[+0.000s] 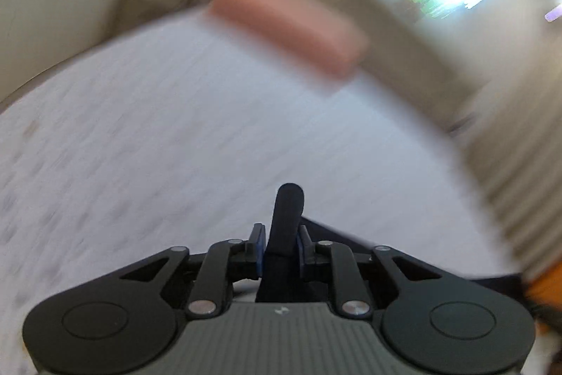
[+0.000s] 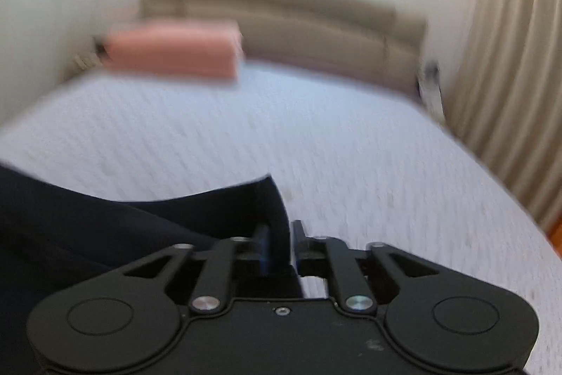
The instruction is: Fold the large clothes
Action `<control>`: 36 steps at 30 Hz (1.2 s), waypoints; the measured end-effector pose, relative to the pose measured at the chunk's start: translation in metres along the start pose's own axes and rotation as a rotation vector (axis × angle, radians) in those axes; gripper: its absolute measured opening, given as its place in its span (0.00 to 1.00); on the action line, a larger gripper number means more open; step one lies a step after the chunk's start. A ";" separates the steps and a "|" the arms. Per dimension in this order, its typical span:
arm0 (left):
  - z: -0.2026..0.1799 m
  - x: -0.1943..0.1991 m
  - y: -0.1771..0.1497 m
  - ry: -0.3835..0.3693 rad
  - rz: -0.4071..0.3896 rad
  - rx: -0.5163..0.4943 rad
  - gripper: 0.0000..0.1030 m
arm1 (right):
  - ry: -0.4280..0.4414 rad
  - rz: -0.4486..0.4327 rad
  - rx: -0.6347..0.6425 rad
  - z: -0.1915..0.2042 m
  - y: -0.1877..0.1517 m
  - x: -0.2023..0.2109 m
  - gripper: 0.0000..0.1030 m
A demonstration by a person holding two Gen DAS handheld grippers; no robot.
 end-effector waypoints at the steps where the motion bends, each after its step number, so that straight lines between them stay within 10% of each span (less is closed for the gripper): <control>1: 0.010 -0.012 -0.015 0.057 0.061 -0.026 0.19 | -0.024 0.080 -0.009 -0.001 -0.015 -0.019 0.36; 3: 0.021 -0.007 -0.027 0.062 0.066 0.000 0.21 | -0.053 0.177 -0.037 -0.007 -0.034 -0.028 0.36; 10: -0.027 0.058 -0.009 -0.059 -0.101 -0.066 0.33 | 0.180 0.055 -0.032 0.041 -0.005 0.040 0.42; 14: -0.078 0.027 -0.057 -0.148 0.004 -0.243 0.20 | 0.248 0.076 0.035 0.102 -0.011 0.008 0.08; 18: -0.049 -0.011 -0.094 -0.112 0.048 -0.215 0.04 | 0.097 0.223 0.057 0.094 -0.069 -0.050 0.07; 21: -0.026 -0.005 -0.083 -0.152 0.070 -0.048 0.03 | 0.127 0.266 -0.178 0.058 -0.079 -0.059 0.00; 24: -0.015 0.023 -0.072 -0.114 0.050 -0.111 0.05 | 0.089 0.273 -0.336 0.023 -0.061 -0.042 0.07; 30: 0.026 0.087 -0.070 -0.072 0.044 -0.039 0.18 | 0.237 0.148 -0.185 0.063 -0.030 0.041 0.14; 36: 0.058 0.128 -0.093 -0.002 0.073 0.046 0.27 | 0.281 0.230 0.003 0.139 -0.086 0.046 0.12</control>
Point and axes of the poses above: each gripper's, at about its wrist camera, not at the fingertips, and x roughly against the way its jaws point, z to its left, y to its top, the point moved 9 cm from there along -x, roughly the way its jaws point, and after that the axes turned 10 degrees about -z, right-handed, at the moved point
